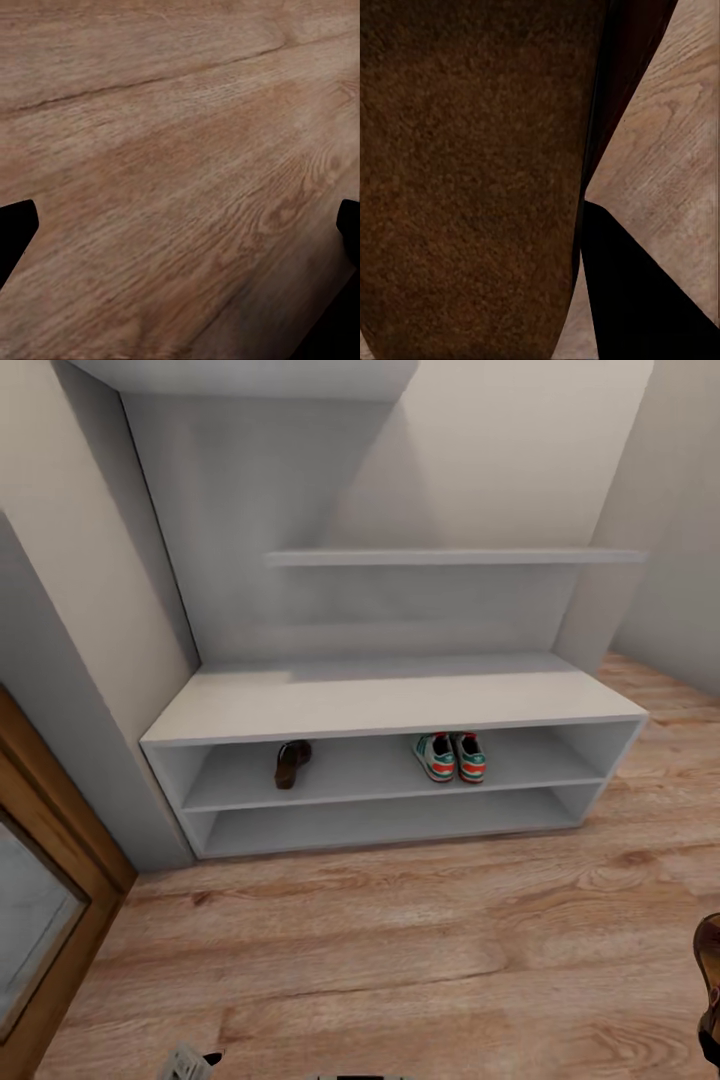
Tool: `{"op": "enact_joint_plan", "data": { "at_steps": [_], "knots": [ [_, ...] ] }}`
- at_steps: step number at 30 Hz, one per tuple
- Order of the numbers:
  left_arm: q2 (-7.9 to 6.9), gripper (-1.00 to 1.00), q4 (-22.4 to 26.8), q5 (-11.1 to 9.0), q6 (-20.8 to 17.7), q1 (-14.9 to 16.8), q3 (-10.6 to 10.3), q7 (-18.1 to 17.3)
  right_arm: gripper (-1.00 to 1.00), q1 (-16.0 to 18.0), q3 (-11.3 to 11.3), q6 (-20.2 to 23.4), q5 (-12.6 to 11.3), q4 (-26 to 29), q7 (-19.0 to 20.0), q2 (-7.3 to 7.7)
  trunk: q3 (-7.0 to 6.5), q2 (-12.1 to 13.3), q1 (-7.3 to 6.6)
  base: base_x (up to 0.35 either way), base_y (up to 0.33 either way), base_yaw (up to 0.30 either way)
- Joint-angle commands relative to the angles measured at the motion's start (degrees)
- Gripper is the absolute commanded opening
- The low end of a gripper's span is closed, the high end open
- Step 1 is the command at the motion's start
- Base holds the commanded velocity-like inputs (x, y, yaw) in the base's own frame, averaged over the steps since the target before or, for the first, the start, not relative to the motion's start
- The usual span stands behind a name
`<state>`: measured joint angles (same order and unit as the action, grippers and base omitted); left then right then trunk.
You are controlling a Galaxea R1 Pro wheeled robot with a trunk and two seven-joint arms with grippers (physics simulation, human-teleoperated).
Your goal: Pick up the two gym shoes and the two sandals from the corridor floor and place them onto the hallstand (shoe rack) in the corridor, making sure they are on the rack and not on the floor. Arrange them so the two gym shoes are next to each other and the two sandals are next to each other.
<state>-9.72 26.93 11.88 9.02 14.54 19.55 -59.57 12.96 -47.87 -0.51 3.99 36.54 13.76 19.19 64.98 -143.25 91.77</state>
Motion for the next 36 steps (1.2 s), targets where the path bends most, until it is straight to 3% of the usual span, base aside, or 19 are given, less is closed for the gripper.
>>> {"op": "enact_joint_plan", "data": {
  "at_steps": [1, 13, 29, 36],
  "knots": [
    [0.05, 1.00, -0.03, 0.60, 0.46, 0.05, 0.45, -0.20, -1.00, 0.07, -0.38, -0.01, 0.23, 0.02, 0.40, -0.03, 0.04, -0.02, -0.04, -0.265, 0.229, 0.000],
    [0.13, 1.00, -0.03, 0.60, 0.38, 0.05, 0.42, -0.08, -1.00, 0.07, -0.36, -0.01, 0.23, -0.03, 0.40, -0.03, 0.04, -0.02, -0.04, -0.205, 0.126, 0.004],
    [0.09, 1.00, 0.05, 0.60, 0.30, 0.05, 0.49, 0.07, -1.00, 0.11, -0.30, -0.01, 0.28, -0.27, 0.37, -0.03, -0.30, -0.02, -0.04, -0.102, 0.000, 0.158],
    [-0.02, 1.00, 0.06, 0.53, 0.30, 0.05, 1.40, -0.13, -1.00, 0.08, -0.26, 0.04, 0.38, -0.71, 0.51, -1.03, -0.30, -0.02, -0.04, -0.007, 0.000, 0.003]
  ]
}}
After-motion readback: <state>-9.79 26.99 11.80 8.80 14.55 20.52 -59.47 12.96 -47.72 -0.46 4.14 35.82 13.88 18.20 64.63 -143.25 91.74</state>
